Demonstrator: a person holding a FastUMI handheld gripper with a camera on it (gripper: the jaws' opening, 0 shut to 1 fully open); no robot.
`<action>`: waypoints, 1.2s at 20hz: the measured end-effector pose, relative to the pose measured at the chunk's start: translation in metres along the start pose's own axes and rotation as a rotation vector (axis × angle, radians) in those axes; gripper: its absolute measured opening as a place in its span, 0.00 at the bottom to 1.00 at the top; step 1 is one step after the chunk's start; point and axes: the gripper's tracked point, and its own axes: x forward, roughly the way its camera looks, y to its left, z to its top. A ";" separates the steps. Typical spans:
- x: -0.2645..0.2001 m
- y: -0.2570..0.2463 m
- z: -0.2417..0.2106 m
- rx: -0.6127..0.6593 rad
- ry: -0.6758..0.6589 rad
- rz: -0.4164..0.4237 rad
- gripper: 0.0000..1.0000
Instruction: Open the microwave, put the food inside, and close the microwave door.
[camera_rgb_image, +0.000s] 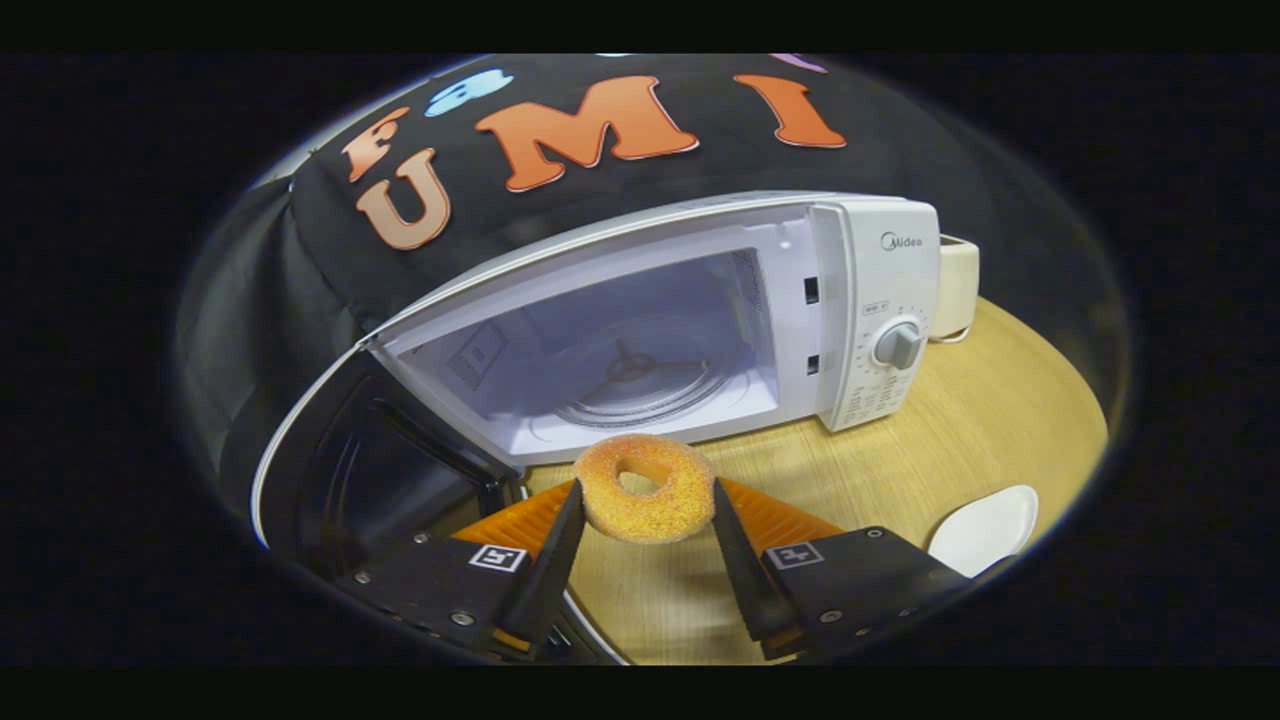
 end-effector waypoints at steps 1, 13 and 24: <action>0.006 0.000 0.001 0.045 0.002 0.004 0.72; 0.070 0.029 0.027 0.595 -0.034 0.085 0.72; 0.112 0.015 0.053 0.780 -0.122 -0.031 0.72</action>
